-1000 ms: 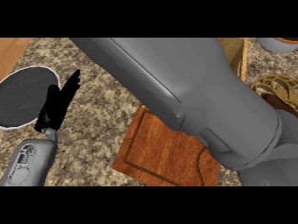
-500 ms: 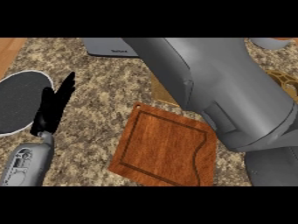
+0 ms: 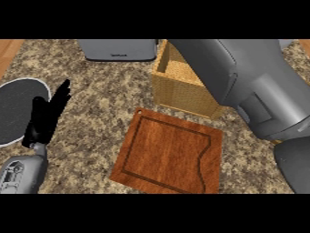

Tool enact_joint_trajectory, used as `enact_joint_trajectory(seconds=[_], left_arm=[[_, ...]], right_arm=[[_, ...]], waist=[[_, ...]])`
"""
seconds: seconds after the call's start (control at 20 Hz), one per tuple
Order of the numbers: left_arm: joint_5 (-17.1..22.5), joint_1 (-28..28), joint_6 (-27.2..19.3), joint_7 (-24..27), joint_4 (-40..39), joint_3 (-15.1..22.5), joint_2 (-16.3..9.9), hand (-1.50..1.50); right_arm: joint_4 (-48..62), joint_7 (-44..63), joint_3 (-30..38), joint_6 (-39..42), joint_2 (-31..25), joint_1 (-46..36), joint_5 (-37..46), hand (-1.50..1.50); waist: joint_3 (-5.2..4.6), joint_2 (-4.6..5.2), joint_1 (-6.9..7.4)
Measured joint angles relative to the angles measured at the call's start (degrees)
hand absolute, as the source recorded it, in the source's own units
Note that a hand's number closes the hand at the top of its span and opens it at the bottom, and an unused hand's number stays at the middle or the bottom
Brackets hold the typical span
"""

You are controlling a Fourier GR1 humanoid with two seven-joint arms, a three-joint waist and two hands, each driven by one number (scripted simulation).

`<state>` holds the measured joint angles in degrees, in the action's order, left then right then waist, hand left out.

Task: Pick the lemon from the cutting board and place it in the basket

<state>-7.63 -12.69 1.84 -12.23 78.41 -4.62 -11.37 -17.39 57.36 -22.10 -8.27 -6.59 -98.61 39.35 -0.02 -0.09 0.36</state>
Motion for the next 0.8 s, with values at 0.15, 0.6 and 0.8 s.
enact_joint_trajectory(seconds=[0.15, 0.6, 0.8], left_arm=[[0.02, -0.07, -0.29, -0.63, 0.91, -0.05, 0.25, 0.0], [-0.04, 0.55, -0.2, -1.61, 2.15, 0.08, 0.58, 0.0], [-0.39, 1.29, -0.32, -0.66, 2.04, 0.21, 0.77, 0.0]], right_arm=[[-1.42, -2.79, 0.92, -0.31, -1.9, 3.36, -0.16, 1.5], [-6.64, -5.42, 2.48, -2.19, -1.98, 14.22, 0.25, 1.5], [-7.41, -5.53, 5.98, -6.37, -1.88, 17.88, -1.63, -1.5]], waist=[[0.01, 0.07, 0.03], [0.02, 0.05, -0.09], [0.03, 0.18, 0.09]])
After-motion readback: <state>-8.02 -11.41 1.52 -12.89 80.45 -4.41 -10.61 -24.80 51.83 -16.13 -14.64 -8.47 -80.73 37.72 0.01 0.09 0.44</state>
